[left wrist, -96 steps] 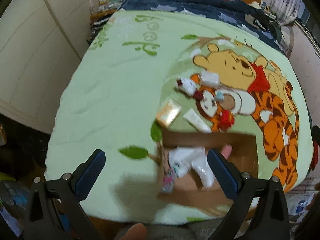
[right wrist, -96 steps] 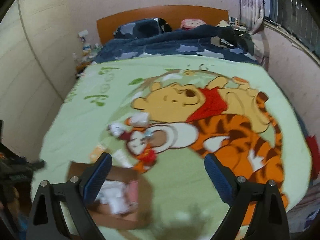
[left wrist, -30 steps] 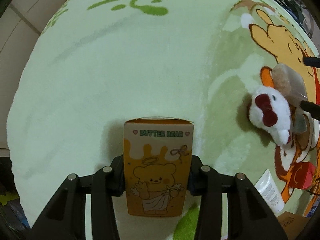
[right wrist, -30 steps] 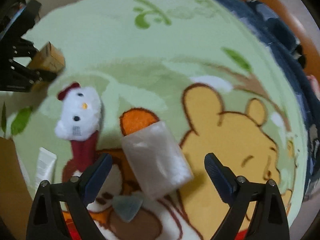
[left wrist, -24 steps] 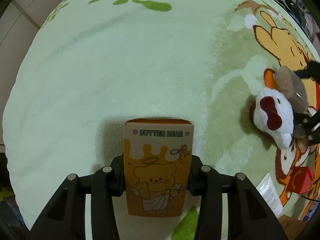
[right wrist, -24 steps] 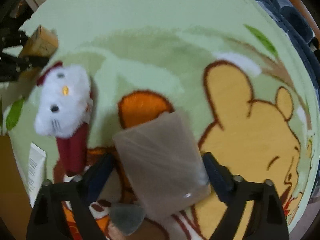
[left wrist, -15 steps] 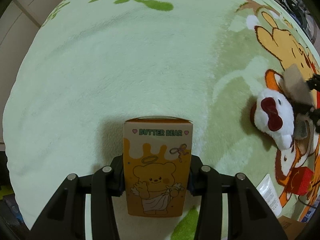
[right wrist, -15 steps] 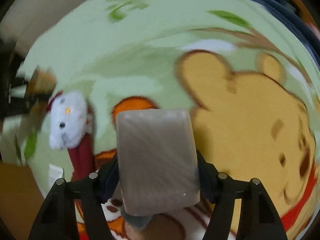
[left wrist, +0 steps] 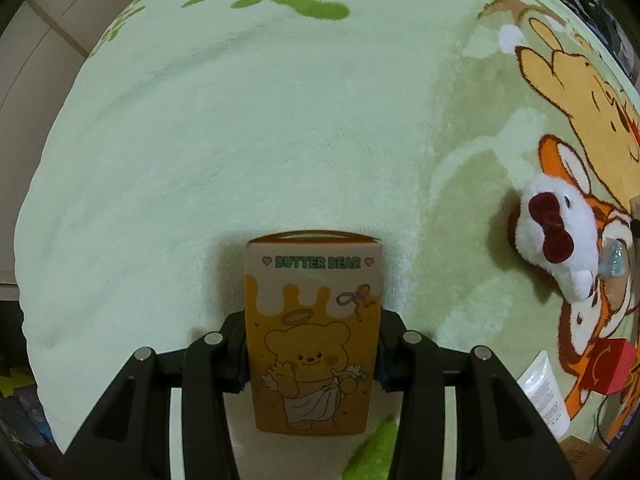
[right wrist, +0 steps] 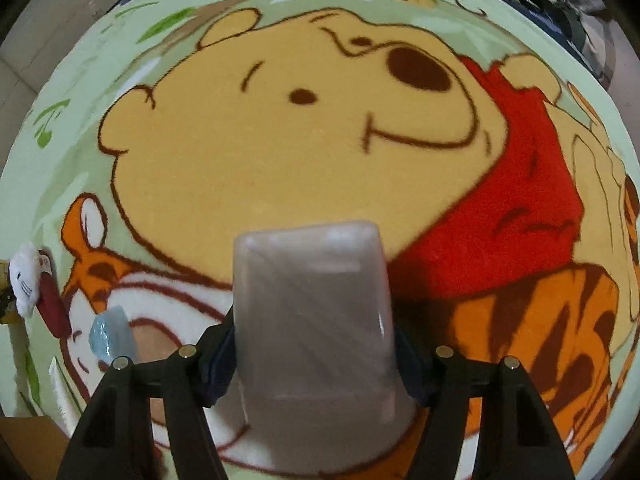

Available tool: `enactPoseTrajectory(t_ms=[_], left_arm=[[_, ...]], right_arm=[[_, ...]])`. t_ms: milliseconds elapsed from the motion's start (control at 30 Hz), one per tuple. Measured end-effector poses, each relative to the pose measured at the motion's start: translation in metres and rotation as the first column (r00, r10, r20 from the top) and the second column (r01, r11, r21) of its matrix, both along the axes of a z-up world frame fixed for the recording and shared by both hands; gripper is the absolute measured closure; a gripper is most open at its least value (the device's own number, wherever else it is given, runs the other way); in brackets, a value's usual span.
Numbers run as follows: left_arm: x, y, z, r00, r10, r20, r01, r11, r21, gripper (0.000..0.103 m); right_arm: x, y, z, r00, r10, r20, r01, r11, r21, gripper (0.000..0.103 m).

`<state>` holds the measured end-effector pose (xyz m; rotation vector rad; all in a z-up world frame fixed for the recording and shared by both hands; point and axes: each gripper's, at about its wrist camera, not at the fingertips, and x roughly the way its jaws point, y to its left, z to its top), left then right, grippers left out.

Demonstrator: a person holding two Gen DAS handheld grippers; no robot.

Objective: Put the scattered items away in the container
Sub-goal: 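Grasp the clear plastic box with the right tool and lift it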

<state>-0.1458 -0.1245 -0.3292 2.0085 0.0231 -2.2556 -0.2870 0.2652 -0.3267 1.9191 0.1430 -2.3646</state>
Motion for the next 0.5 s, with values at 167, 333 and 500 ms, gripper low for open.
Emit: enactPoseTrajectory(t_ms=[167, 333, 500], left_arm=[[0.011, 0.002, 0.013, 1.0, 0.0, -0.013, 0.0, 1.0, -0.004, 0.058], [0.023, 0.004, 0.025, 1.0, 0.001, -0.026, -0.001, 1.0, -0.007, 0.058], [0.03, 0.021, 0.081, 0.992, -0.04, -0.123, 0.033, 0.998, -0.06, 0.058]], right_arm=[[-0.003, -0.004, -0.002, 1.0, 0.016, -0.011, -0.016, 1.0, 0.011, 0.032], [0.004, 0.005, 0.021, 0.999, -0.03, -0.025, 0.029, 0.999, -0.019, 0.039], [0.02, 0.009, 0.081, 0.995, -0.056, -0.083, 0.052, 0.998, -0.046, 0.039]])
